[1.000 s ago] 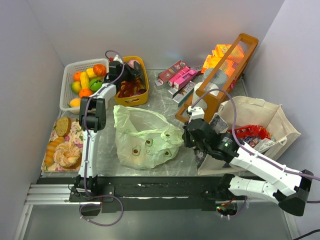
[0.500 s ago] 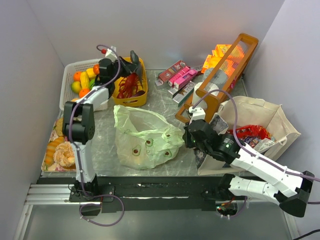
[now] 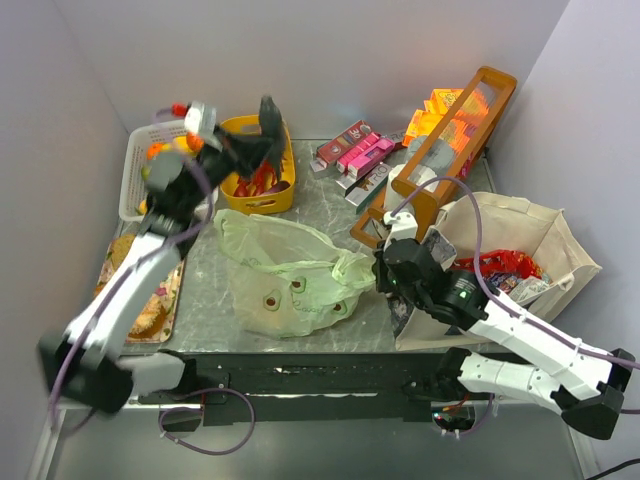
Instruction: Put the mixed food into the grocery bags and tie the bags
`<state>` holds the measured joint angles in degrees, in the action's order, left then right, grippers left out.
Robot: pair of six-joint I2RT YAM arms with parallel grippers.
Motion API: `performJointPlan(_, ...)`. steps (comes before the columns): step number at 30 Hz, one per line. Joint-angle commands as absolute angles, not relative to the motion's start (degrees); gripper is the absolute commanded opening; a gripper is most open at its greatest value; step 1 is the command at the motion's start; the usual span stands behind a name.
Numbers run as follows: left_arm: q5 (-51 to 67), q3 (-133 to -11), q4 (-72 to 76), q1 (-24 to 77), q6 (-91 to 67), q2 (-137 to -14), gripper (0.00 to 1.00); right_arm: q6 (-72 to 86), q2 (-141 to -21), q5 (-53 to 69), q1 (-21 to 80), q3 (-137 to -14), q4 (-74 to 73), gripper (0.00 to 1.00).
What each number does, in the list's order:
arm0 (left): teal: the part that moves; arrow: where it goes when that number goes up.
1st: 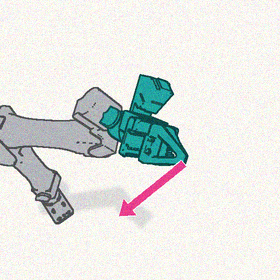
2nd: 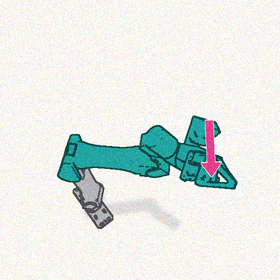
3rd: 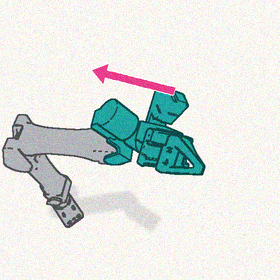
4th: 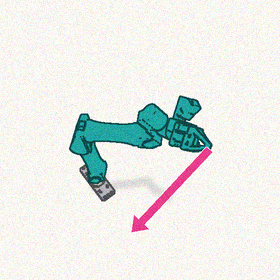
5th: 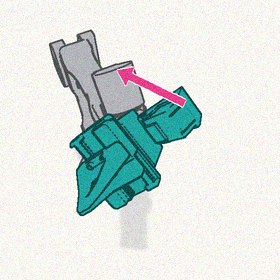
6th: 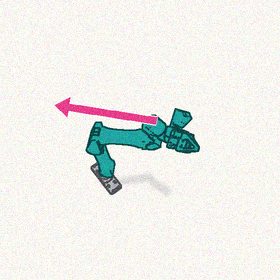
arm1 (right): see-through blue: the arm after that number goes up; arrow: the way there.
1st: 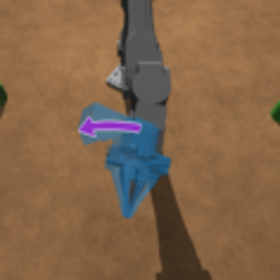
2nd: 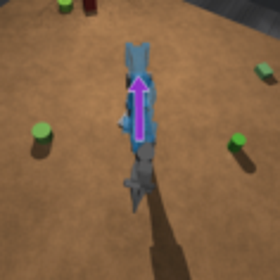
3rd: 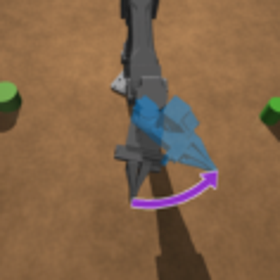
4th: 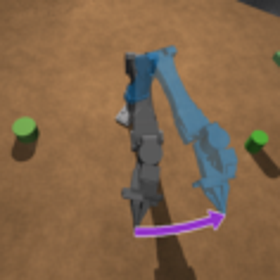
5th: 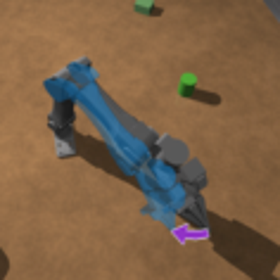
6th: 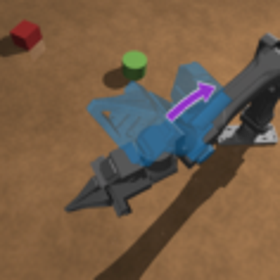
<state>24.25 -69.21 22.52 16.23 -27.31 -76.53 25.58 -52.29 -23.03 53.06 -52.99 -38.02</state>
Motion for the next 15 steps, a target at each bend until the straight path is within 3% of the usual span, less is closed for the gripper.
performJointPlan(1,27.8,-61.3,18.1,20.3,-21.5,-61.5,0.01,22.9,-49.7,-24.3,52.3,-55.1,-34.5,0.00)
performJointPlan(7,25.9,-61.1,-2.7,26.2,-15.1,-53.1,0.01,21.6,-49.0,-21.1,52.2,-54.4,-33.8,0.00)
performJointPlan(15,22.7,-51.8,-8.4,28.0,-14.2,-47.0,0.01,23.6,-48.0,-18.4,52.2,-53.2,-32.8,0.00)
